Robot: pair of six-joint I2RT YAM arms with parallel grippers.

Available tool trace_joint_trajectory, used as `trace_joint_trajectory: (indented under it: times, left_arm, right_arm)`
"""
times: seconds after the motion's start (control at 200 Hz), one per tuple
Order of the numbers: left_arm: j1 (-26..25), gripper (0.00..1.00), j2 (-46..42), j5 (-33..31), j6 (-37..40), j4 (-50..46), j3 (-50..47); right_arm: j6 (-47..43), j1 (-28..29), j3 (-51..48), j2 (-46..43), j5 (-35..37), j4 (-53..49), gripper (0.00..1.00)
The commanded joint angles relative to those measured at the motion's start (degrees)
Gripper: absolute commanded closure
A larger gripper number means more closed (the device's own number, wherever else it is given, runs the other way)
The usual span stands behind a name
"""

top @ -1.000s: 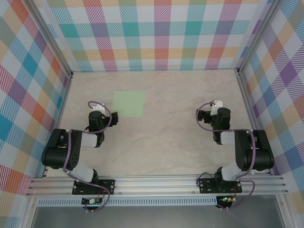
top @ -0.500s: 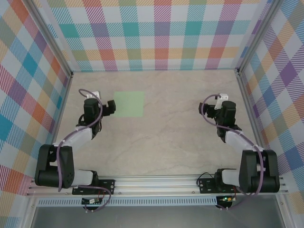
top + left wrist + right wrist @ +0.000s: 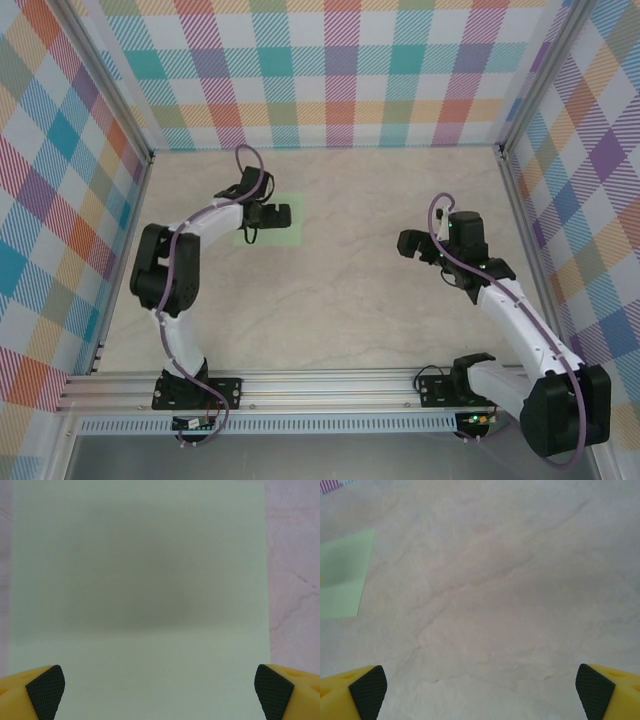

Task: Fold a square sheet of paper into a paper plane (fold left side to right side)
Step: Move the square sheet of paper to the center of the table.

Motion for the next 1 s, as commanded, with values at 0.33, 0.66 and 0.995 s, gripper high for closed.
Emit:
trace_joint_trajectory:
  times: [0.33, 0.66, 0.995]
  left_arm:
    - [-2.8, 0.0, 11.52, -4.22, -0.04, -13.49, 13.54]
    - [-5.5, 0.0, 13.65, -7.5, -0.57, -17.06, 13.39]
    - [-9.32, 0.0, 11.48, -0.31, -9.11, -14.08, 7.0]
  right_arm:
    - [3.08, 2.37, 1.49, -7.96, 0.53, -11.91, 0.0]
    - [3.52, 2.37, 3.52, -8.33, 0.88, -15.7, 0.0]
    - [5.9, 2.35, 2.67, -12.55, 1.59, -19.53, 0.0]
